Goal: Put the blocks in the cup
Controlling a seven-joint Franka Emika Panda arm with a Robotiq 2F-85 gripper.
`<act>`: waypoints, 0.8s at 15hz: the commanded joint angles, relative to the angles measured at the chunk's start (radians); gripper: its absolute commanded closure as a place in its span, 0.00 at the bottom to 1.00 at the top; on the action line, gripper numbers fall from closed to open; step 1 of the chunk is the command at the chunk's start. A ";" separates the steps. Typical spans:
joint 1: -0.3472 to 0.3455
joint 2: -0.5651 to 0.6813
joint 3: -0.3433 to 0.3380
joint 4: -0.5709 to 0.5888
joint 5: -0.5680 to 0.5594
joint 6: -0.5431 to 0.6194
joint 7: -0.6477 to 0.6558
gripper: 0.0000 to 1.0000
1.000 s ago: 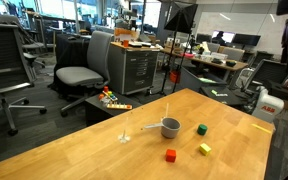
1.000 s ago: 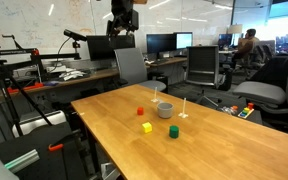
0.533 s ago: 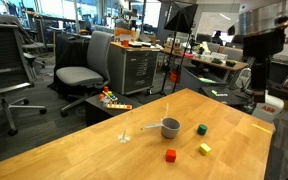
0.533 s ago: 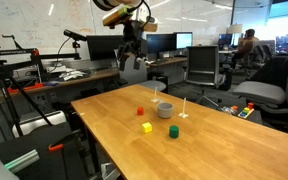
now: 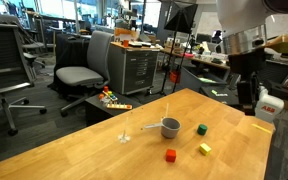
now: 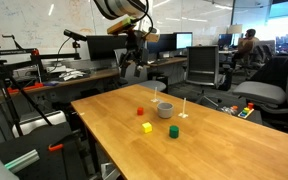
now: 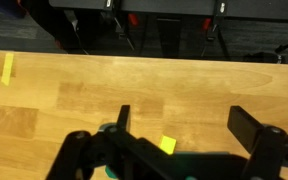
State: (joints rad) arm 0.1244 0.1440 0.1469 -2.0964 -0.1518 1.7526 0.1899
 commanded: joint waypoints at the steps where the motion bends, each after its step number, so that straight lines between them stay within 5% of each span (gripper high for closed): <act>1: 0.010 0.000 -0.010 0.003 0.002 -0.003 -0.001 0.00; 12: 0.065 0.173 0.003 0.073 0.029 0.385 0.042 0.00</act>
State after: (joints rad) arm 0.1654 0.2393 0.1529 -2.0825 -0.1341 2.0963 0.2035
